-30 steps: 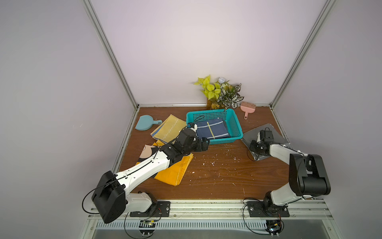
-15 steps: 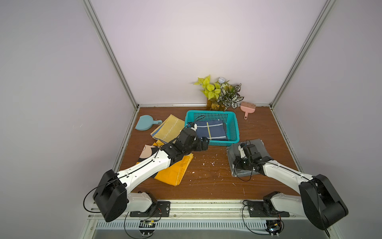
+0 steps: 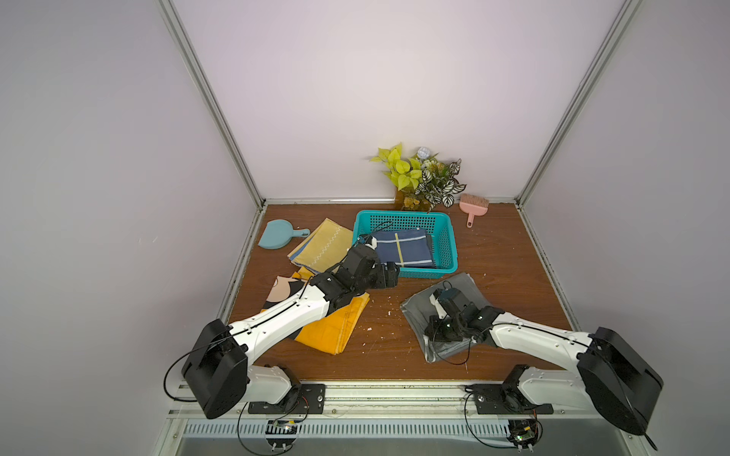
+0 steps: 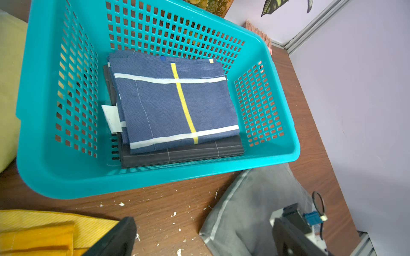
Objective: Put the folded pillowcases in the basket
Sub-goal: Pick up the pillowcase from the center of the board.
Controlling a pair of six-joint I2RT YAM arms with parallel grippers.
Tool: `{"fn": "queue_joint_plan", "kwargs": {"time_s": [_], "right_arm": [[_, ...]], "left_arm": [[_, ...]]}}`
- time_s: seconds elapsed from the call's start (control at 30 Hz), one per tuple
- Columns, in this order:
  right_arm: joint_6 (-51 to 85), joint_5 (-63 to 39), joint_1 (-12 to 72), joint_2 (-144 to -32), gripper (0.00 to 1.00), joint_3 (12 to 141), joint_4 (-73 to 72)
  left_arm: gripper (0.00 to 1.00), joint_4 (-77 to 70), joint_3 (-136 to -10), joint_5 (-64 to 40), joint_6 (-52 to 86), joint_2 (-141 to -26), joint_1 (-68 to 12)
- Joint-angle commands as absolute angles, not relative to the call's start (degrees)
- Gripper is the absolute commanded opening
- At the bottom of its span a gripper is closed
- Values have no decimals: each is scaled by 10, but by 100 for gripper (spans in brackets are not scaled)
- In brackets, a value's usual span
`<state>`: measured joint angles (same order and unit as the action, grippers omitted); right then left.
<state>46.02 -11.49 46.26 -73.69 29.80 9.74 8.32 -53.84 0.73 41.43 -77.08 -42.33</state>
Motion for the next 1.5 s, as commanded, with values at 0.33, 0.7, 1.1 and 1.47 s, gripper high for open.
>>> {"fn": "queue_joint_plan", "kwargs": {"time_s": [0.33,0.7,1.1,1.47], "right_arm": [[502,-162,554,-869,50,456,-21],[360,-72,413,-696,77,469,223],[248,-41,155,-639,99,350,228],[284,-127,132,-692,96,293,159]], "left_arm": [[98,155,-456,22,452,-680,-420],[99,67,-380,-66,509,-689,-477],[99,-84,-352,-115,542,-835,-519],[99,-73,-342,-99,529,-858,-523]]}}
